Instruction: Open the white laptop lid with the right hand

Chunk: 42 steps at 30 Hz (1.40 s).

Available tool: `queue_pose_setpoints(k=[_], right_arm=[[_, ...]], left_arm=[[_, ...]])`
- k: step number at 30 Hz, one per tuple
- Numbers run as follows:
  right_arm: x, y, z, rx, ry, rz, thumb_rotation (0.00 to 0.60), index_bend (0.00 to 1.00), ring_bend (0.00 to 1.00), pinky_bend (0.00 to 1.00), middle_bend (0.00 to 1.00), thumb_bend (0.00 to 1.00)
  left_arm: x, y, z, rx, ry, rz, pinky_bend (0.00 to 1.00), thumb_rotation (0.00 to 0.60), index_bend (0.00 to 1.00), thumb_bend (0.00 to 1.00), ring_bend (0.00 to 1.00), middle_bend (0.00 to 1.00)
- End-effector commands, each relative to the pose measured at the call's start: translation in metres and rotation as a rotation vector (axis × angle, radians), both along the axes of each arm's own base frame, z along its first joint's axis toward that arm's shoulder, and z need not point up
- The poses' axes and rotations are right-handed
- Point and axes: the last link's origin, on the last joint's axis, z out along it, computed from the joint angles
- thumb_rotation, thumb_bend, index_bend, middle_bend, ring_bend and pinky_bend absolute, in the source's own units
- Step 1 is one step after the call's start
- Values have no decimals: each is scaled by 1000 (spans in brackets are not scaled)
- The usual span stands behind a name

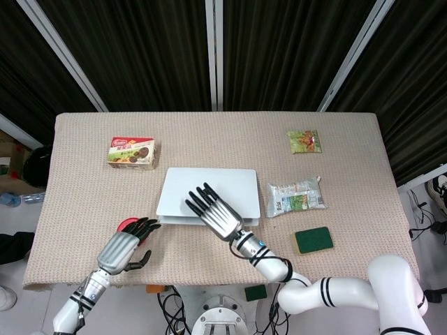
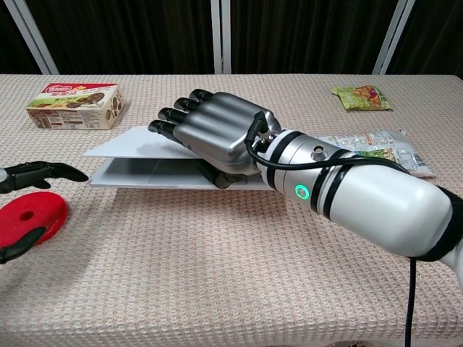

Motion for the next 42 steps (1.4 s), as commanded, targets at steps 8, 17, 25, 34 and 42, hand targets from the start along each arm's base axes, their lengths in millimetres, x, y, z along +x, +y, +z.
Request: queue_pose_setpoints(k=[8,17,25,34,42], right_arm=[[1,1,-2,-2,11,5,600,0,0,0,0,670],[3,0,-4,-3,12,9,600,0,0,0,0,670],[5,0,-8,-3,16,15,600,0,0,0,0,676],[7,-3,-5,-16,18,15,600,0,0,0,0,677],[11,-6,0,-27,-2,7,600,0,0,0,0,676]], left_arm=[[2,7,-10,-8,11,5,163,482,113,475,52,83],[3,15,-17,-13,23,4,163,482,113,475,52,82],[6,19,-25,-31,58,-17,163,484,116,475,52,82],[6,20,-31,-39,119,-30,162,487,121,474,52,83],[6,21,-35,-55,161,-44,159,485,121,474,52,83]])
